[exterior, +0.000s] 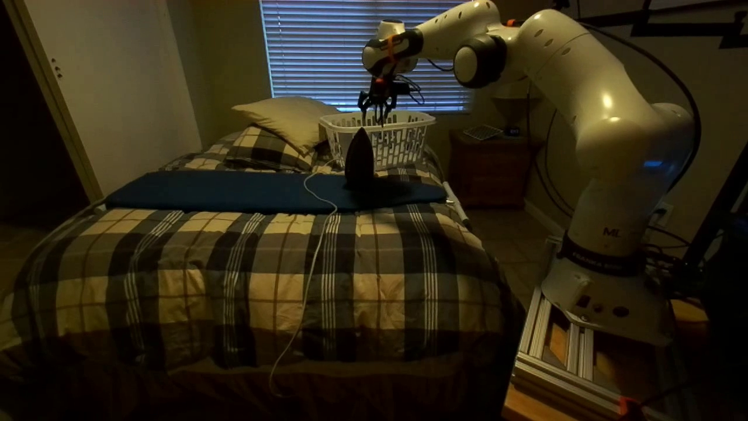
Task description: Drop the iron
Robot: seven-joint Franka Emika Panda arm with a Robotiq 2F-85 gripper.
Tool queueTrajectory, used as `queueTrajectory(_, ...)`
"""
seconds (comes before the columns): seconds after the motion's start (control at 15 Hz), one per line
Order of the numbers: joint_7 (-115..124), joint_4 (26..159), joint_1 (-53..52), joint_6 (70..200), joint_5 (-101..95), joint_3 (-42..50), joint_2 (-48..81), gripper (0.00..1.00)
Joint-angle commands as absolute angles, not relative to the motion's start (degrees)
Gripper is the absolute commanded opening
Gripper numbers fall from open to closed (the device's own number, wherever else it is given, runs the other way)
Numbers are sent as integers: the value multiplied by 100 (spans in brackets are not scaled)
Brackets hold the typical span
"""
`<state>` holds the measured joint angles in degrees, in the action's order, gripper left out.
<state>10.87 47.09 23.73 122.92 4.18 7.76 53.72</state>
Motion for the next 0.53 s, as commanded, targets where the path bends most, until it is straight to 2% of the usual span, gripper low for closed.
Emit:
queueTrajectory(0.0,1031,3978,2515,11828,659,644,5834,100)
queueTrajectory(0.47,1059,3306,2549,11668,687,504,6387,100)
